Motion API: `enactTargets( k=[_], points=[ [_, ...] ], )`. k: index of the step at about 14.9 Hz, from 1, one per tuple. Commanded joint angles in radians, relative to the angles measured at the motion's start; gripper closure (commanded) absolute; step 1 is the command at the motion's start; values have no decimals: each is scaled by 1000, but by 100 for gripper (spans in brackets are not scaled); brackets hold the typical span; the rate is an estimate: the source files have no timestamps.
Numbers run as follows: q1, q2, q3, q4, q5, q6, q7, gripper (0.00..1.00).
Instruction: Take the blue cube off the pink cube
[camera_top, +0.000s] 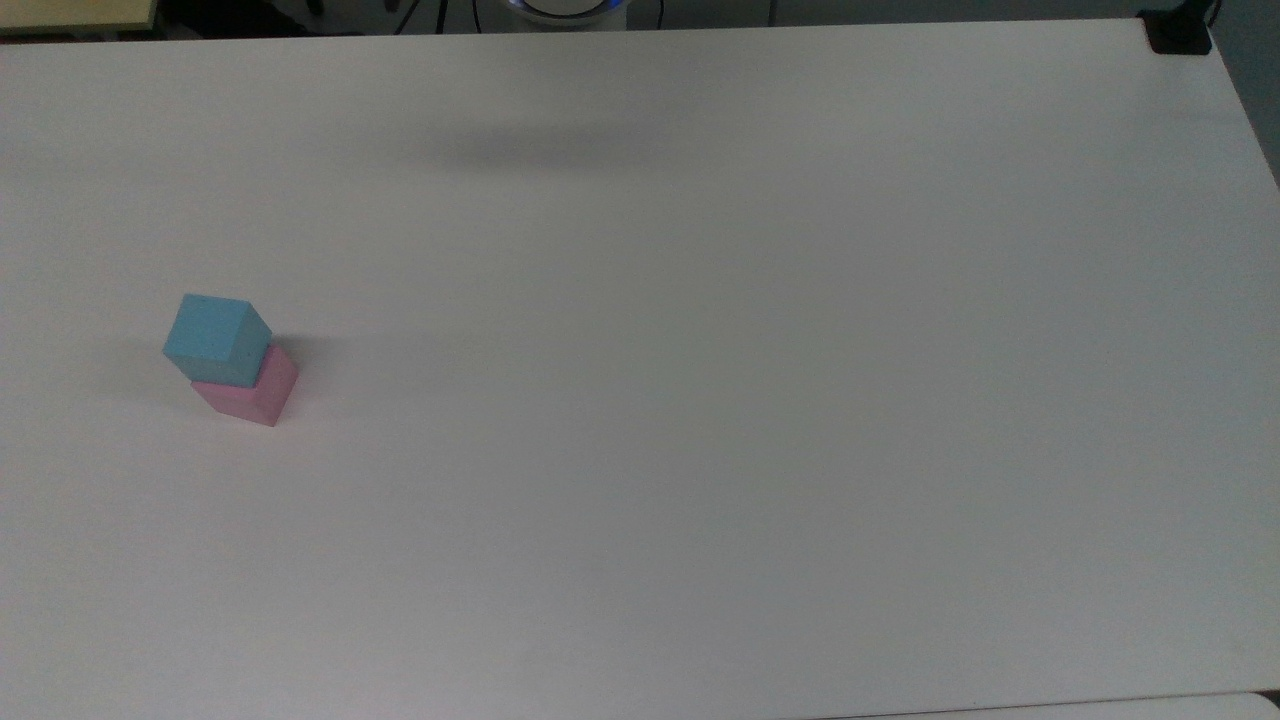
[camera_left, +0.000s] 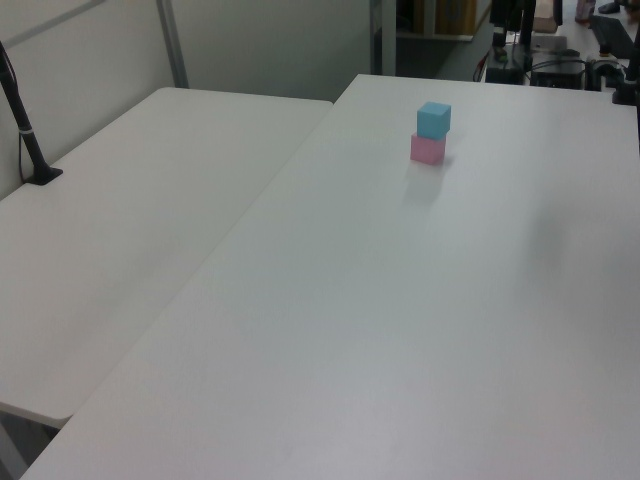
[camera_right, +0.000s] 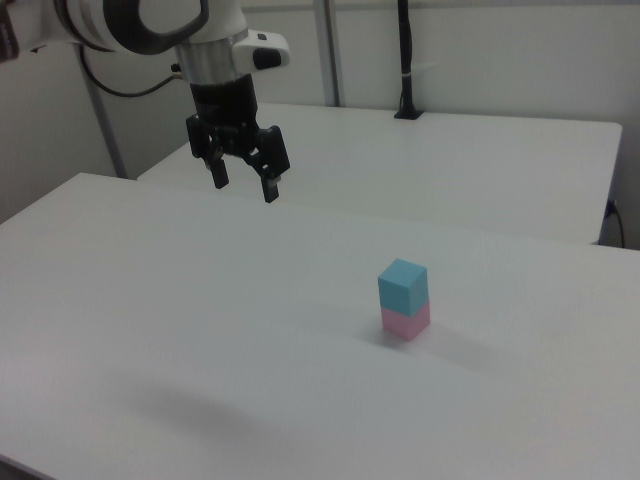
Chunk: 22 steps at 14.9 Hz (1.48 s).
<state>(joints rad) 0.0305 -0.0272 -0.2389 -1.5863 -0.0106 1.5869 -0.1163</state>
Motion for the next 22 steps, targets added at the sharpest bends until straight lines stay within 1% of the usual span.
enactTargets(
  k=[1, 3, 6, 9, 11, 13, 15, 16, 17, 19, 20, 21, 22],
  points=[
    [11, -7, -20, -6, -2, 2, -2, 0],
    [17, -10, -19, -6, 30, -19, -2, 0],
    [17, -13, -13, -6, 52, -25, -3, 0],
    [17, -10, -13, -6, 54, -27, -17, 0],
    [16, -11, -22, 2, 54, -28, -57, 0],
    [6, -4, -17, 16, 52, -25, -68, 0],
    [2, 0, -22, 17, 38, -18, -81, 0],
    [-15, 4, -39, 17, 40, -9, -135, 0],
    [-17, 9, -58, 14, 41, 22, -155, 0],
    [-17, 41, -111, 5, 50, 138, -155, 0],
    [-18, 80, -144, 3, 58, 221, -160, 0],
    [-24, 143, -160, 3, 78, 308, -160, 0],
    [-37, 186, -160, 5, 96, 367, -157, 0]
  ],
)
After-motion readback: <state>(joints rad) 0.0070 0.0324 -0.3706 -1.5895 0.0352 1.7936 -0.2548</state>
